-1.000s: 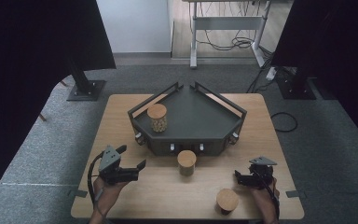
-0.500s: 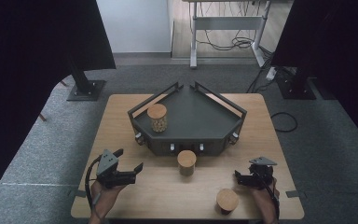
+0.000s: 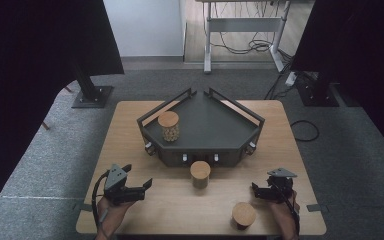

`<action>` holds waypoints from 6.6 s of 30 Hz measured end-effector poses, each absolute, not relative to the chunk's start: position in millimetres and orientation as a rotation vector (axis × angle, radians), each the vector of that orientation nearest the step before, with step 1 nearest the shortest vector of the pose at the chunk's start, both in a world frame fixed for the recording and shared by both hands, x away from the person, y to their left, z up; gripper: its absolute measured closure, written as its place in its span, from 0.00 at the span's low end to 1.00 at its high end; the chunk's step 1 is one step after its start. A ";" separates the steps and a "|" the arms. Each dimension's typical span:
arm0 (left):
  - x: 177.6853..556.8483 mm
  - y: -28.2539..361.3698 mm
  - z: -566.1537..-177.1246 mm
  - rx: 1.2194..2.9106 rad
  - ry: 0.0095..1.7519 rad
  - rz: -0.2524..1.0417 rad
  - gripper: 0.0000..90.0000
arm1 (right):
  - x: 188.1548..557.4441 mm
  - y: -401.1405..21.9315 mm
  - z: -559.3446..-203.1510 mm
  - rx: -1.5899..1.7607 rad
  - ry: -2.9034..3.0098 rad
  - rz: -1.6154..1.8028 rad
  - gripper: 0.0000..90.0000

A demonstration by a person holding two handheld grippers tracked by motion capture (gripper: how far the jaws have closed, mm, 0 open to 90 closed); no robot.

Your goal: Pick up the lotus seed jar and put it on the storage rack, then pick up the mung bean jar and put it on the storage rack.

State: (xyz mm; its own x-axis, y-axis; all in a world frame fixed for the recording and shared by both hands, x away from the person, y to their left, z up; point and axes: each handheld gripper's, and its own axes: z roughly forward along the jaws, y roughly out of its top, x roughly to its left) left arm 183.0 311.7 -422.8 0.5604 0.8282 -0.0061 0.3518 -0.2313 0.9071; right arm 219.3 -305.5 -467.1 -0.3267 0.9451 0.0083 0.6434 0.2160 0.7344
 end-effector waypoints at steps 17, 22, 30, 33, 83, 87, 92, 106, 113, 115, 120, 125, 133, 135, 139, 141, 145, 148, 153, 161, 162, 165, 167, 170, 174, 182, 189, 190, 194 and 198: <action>185.9 308.8 -440.3 1.877 1.020 0.580 0.06 | 219.1 -305.4 -467.0 1.467 2.051 0.904 0.05; 187.1 308.0 -444.0 1.889 1.030 0.572 0.06 | 219.0 -305.3 -467.0 1.468 2.050 0.904 0.05; 190.4 304.2 -449.7 1.922 1.046 0.555 0.06 | 218.9 -305.2 -467.0 1.469 2.050 0.904 0.05; 191.8 303.6 -451.2 1.926 1.056 0.547 0.06 | 218.8 -305.2 -467.0 1.469 2.050 0.904 0.05; 209.3 296.7 -460.3 2.022 1.173 0.492 0.06 | 199.3 -321.6 -451.5 1.441 1.988 1.053 0.06; 211.5 295.8 -461.0 2.033 1.181 0.486 0.06 | 195.7 -322.6 -447.9 1.437 1.972 1.076 0.06; 214.1 294.2 -460.8 2.050 1.186 0.481 0.06 | 193.5 -321.5 -444.7 1.434 1.962 1.080 0.07; 213.1 288.0 -462.0 2.079 1.174 0.524 0.05 | 185.0 -313.1 -429.2 1.408 1.934 1.097 0.07; 213.3 287.2 -461.8 2.080 1.180 0.526 0.04 | 179.7 -306.0 -416.9 1.386 1.923 1.109 0.08; 213.2 287.0 -461.8 2.080 1.182 0.527 0.03 | 177.9 -303.2 -413.7 1.381 1.919 1.114 0.08; 213.3 286.7 -461.7 2.080 1.186 0.528 0.03 | 172.5 -296.8 -404.6 1.363 1.910 1.146 0.08; 213.3 286.6 -461.8 2.079 1.187 0.528 0.03 | 165.0 -289.4 -395.8 1.336 1.887 1.172 0.08; 213.3 286.6 -461.7 2.079 1.187 0.528 0.03 | 161.0 -278.0 -383.1 1.295 1.888 1.177 0.09; 213.3 286.6 -461.7 2.079 1.187 0.528 0.03 | 160.6 -275.1 -380.9 1.283 1.890 1.178 0.09; 213.1 286.5 -461.7 2.079 1.188 0.528 0.03 | 160.4 -271.3 -379.0 1.272 1.894 1.186 0.09; 213.0 286.5 -461.7 2.079 1.188 0.528 0.03 | 160.2 -268.4 -378.1 1.267 1.896 1.190 0.09; 212.8 286.7 -461.6 2.080 1.188 0.528 0.03 | 159.8 -263.5 -376.9 1.251 1.900 1.200 0.09; 212.4 287.0 -461.8 2.079 1.188 0.528 0.03 | 159.3 -259.3 -375.9 1.242 1.903 1.208 0.09; 211.9 287.4 -461.7 2.079 1.187 0.527 0.03 | 159.5 -250.8 -375.0 1.227 1.908 1.217 0.09; 211.6 287.6 -461.7 2.080 1.186 0.527 0.03 | 160.4 -237.9 -375.6 1.222 1.916 1.220 0.10; 211.6 287.6 -461.7 2.080 1.186 0.527 0.02 | 160.3 -236.5 -375.7 1.222 1.916 1.222 0.10; 211.6 287.6 -461.7 2.080 1.186 0.527 0.03 | 160.0 -232.1 -376.0 1.215 1.916 1.225 0.10; 211.5 287.7 -461.7 2.080 1.186 0.527 0.02 | 159.8 -229.1 -376.1 1.211 1.915 1.231 0.11; 211.4 287.7 -461.7 2.080 1.185 0.527 0.02 | 159.6 -224.2 -375.8 1.204 1.915 1.236 0.11; 211.4 287.8 -461.7 2.080 1.185 0.526 0.02 | 160.1 -218.7 -376.2 1.201 1.913 1.242 0.11; 211.5 287.8 -461.7 2.080 1.185 0.526 0.02 | 161.1 -207.4 -377.5 1.202 1.916 1.233 0.10; 211.4 287.8 -461.7 2.080 1.185 0.526 0.02 | 160.6 -200.2 -379.9 1.192 1.911 1.250 0.10; 211.5 287.8 -461.7 2.081 1.184 0.526 0.02 | 160.4 -199.3 -380.2 1.193 1.909 1.254 0.10; 211.5 287.8 -461.7 2.081 1.185 0.526 0.02 | 159.5 -194.6 -381.2 1.176 1.904 1.265 0.10; 211.5 287.8 -461.6 2.081 1.185 0.526 0.02 | 158.9 -188.9 -382.0 1.158 1.899 1.281 0.10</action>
